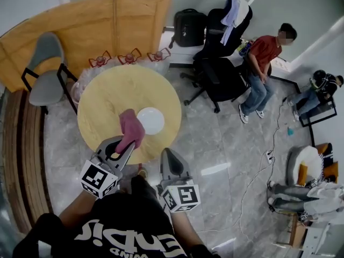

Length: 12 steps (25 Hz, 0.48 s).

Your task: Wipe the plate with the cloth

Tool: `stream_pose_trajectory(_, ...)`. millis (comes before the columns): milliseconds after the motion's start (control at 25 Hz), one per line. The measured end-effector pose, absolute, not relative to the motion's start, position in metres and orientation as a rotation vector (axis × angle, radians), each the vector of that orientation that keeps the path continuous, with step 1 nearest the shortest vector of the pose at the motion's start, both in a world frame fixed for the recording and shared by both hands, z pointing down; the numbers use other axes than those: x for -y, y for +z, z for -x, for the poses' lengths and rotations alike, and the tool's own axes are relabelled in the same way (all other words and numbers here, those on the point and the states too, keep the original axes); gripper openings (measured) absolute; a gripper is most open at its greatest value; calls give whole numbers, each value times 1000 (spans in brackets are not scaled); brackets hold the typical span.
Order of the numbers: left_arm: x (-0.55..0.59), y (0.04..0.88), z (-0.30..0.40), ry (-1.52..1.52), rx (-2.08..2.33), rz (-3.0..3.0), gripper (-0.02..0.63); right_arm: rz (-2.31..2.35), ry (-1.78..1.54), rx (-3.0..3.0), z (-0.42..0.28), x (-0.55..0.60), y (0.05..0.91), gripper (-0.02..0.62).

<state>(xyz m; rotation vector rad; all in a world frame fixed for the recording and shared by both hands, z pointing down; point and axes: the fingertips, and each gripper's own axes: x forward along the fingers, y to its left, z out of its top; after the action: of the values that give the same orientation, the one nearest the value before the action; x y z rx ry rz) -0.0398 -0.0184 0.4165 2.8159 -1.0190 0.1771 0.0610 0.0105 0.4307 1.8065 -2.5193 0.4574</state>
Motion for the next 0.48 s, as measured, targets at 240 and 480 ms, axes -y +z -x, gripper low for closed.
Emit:
stream_pose_trajectory(240, 55, 406, 8, 197, 1072, -2779, 52, -1767, 535, 2523, -97, 20, 445, 21)
stream_pose_trajectory(480, 78, 422, 3, 209, 1105, -2758, 52, -1705, 577, 2528, -104, 46, 460, 21)
